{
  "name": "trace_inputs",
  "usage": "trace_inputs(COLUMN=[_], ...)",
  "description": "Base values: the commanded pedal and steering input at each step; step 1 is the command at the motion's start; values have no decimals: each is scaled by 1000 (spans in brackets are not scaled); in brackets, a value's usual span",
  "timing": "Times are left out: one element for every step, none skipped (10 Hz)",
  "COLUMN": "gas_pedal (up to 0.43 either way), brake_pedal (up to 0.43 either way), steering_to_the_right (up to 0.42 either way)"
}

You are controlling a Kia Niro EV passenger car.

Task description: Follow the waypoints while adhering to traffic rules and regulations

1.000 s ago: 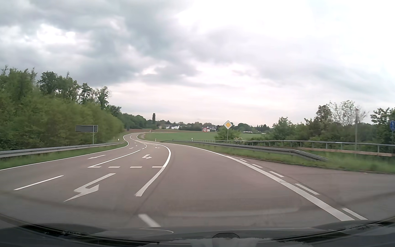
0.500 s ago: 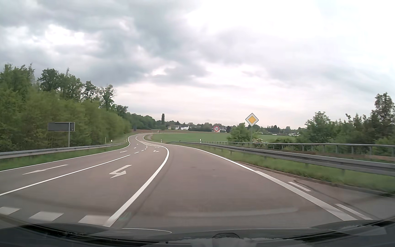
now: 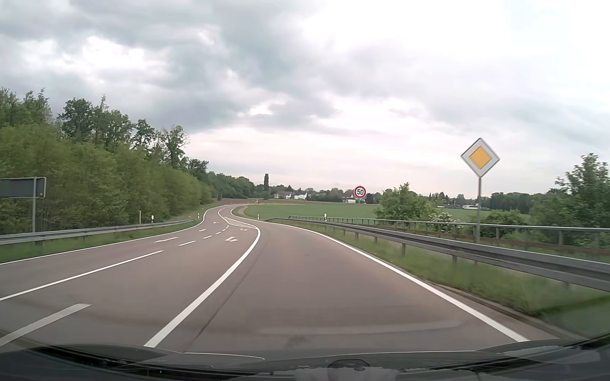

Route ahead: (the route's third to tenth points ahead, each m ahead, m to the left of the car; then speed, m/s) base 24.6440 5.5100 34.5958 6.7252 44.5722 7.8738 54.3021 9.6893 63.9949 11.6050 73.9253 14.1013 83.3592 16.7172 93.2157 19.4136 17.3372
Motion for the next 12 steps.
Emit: trace_inputs(gas_pedal=[87, 87, 87, 87, 87, 87, 87, 87, 87, 87, 87, 87], brake_pedal=[0, 0, 0, 0, 0, 0, 0, 0, 0, 0, 0, 0], steering_to_the_right=[-25, -25, -25, -25, -25, -25, -25, -25, -25, -25, -25, -25])
